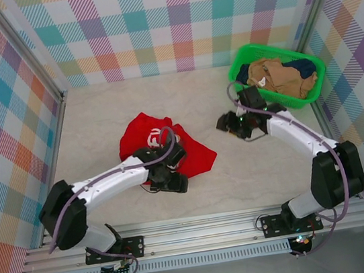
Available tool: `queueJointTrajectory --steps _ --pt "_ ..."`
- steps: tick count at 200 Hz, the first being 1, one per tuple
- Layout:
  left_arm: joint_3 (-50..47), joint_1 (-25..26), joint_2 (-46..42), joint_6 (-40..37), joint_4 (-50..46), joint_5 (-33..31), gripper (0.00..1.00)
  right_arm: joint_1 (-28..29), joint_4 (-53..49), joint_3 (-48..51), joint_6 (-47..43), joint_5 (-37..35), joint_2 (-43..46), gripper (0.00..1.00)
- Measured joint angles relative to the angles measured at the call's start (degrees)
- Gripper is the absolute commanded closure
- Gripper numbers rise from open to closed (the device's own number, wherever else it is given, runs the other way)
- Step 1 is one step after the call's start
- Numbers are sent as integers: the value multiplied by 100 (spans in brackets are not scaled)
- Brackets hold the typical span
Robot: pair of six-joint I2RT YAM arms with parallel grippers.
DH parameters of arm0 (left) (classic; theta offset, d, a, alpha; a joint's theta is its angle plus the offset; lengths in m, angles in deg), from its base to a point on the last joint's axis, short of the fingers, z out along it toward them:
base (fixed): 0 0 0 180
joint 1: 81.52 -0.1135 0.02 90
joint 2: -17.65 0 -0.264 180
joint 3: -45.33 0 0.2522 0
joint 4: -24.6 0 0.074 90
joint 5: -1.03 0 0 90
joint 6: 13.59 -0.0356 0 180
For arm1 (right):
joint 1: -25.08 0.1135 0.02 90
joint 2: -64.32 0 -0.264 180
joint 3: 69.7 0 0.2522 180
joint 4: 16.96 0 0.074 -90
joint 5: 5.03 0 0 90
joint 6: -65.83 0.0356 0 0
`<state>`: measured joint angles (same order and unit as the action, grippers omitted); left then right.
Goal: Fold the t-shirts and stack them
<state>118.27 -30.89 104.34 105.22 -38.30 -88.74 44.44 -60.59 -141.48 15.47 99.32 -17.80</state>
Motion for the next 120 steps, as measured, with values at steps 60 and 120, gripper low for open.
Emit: queueJointTrajectory --steps 60,120 --pt "977 291 1886 -411 494 -1488 62 22 -313 1058 24 72 734 49" --pt "1974 297 2218 -756 431 -1976 100 -42 -376 1108 92 -35 1263 50"
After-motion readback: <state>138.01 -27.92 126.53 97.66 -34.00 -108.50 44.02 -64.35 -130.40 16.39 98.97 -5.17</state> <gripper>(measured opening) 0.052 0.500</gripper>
